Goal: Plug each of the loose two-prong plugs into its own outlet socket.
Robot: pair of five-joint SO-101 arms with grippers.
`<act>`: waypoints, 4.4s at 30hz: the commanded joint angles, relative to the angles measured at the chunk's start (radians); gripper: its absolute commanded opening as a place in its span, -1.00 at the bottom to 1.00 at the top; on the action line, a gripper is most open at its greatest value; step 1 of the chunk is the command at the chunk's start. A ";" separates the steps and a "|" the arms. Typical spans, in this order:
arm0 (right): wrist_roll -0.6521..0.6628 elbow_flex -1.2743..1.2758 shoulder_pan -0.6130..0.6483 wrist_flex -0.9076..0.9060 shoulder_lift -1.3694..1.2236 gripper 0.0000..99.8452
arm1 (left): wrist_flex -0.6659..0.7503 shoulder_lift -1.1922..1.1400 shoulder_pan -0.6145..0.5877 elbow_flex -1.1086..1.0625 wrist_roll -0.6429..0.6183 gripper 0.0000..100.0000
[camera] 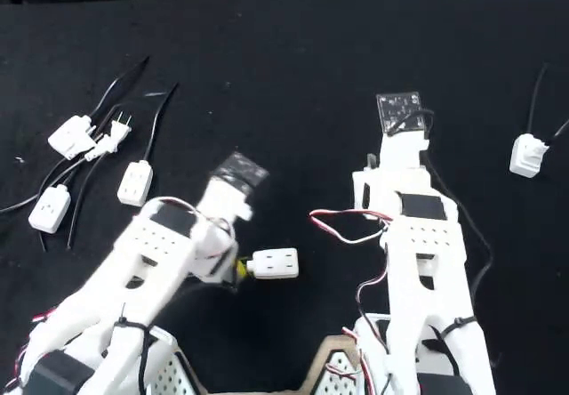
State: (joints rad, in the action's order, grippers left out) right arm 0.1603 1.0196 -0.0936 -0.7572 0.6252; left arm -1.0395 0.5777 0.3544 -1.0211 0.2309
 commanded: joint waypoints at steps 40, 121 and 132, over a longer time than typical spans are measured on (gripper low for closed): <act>-0.009 0.010 -0.028 0.026 0.036 -0.98 | 0.109 0.012 0.191 0.102 -0.052 -0.43; -0.009 0.021 -0.021 0.025 0.035 -0.98 | 0.338 -0.187 -0.390 0.102 0.404 -0.43; -0.009 0.019 -0.021 0.026 0.035 -0.98 | 0.368 -0.216 -0.173 0.148 0.123 -0.43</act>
State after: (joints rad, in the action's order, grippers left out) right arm 0.1588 1.0503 -0.0936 -0.7526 0.6268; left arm -0.7327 0.3598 0.0967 -0.9045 0.4580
